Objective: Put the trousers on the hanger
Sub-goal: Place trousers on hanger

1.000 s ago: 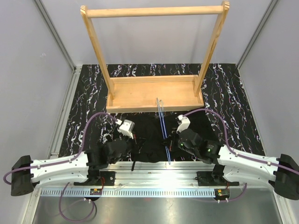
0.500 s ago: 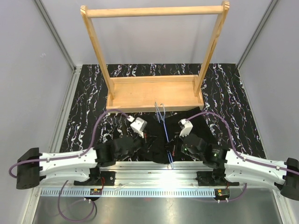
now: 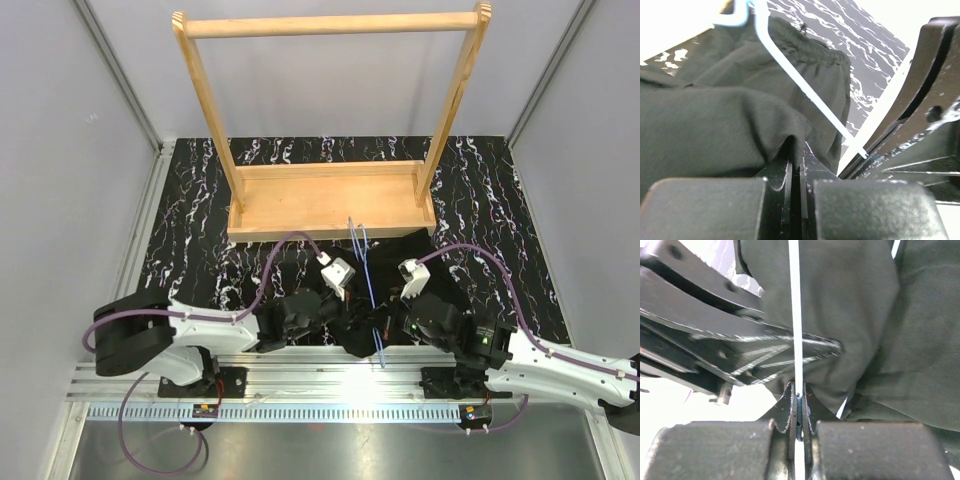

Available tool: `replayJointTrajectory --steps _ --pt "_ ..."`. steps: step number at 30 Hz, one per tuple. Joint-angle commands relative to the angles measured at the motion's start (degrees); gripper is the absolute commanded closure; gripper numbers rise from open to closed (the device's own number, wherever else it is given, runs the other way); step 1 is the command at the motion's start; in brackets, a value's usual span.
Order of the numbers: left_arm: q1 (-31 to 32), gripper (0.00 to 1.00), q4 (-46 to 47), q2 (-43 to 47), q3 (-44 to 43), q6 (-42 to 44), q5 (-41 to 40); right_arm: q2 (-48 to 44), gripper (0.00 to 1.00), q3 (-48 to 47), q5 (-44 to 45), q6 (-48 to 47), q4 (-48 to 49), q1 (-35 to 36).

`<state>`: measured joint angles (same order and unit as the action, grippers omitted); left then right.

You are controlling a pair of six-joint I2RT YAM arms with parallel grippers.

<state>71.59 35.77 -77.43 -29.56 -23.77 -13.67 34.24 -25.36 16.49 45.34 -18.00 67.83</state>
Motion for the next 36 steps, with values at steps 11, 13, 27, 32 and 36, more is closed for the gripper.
replayJointTrajectory --steps 11,13,27,32,36 --pt "-2.4 1.00 26.3 -18.3 -3.1 -1.4 12.6 -1.6 1.00 2.9 -0.8 1.4 -0.7 0.8" --pt "-3.8 1.00 28.6 -21.5 -3.4 -2.3 17.5 -2.2 1.00 3.5 -1.0 1.8 -1.2 0.8" --pt "-5.2 1.00 30.0 -28.4 -3.8 -4.0 24.3 -1.7 1.00 4.4 -0.7 2.6 -2.4 0.8" --pt "-5.2 0.68 23.3 -20.8 -0.9 -3.0 20.4 -1.3 1.00 4.4 -0.8 2.4 -1.7 0.8" --pt "-5.3 0.58 15.2 -13.1 1.3 0.0 16.7 -1.3 1.00 4.3 -0.3 2.2 -1.8 0.8"
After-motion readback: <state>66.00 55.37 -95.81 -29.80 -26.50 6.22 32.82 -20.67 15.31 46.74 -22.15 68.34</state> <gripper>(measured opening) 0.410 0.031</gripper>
